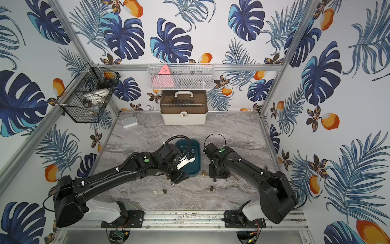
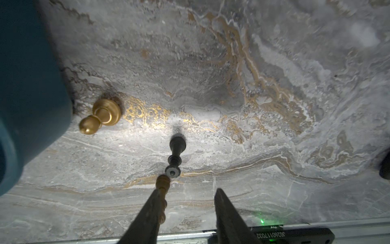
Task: Put the chess pieces into the storage box
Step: Pick up the chess piece at the center of the board.
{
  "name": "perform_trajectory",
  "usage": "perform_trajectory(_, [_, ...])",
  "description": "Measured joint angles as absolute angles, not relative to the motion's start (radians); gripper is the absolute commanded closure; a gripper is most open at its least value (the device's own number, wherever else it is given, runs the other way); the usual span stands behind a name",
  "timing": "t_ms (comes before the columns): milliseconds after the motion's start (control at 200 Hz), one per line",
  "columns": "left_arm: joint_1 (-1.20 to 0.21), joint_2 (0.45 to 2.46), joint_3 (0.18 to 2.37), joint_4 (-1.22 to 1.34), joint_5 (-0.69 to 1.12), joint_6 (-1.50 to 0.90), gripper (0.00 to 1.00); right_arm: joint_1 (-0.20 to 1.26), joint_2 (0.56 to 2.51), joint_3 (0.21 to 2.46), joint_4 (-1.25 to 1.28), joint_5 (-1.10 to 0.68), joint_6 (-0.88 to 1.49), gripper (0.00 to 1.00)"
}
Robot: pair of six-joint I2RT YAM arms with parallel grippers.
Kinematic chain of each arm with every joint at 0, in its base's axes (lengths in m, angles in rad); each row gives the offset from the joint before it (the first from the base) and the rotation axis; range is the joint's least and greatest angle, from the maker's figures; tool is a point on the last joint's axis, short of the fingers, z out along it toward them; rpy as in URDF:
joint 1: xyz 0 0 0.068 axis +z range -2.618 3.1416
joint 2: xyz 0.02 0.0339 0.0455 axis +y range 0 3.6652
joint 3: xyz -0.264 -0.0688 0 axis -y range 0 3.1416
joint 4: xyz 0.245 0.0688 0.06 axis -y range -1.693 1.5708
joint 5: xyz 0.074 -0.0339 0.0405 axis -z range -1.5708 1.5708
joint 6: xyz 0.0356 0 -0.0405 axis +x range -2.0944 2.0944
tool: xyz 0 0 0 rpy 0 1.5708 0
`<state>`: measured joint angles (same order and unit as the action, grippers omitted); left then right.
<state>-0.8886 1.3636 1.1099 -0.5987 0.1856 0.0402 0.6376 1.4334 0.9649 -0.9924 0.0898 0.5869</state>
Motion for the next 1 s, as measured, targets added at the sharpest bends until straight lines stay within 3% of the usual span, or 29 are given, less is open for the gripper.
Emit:
perform_trajectory(565, [-0.891, 1.375, 1.111, -0.625, 0.174, 0.051, 0.34, 0.647, 1.556, 0.933, -0.871, 0.066, 0.591, 0.68])
perform_trajectory(1001, [-0.892, 1.377, 1.112, -0.625, 0.162, 0.054, 0.34, 0.647, 1.573, 0.916, -0.843, 0.07, 0.59, 0.83])
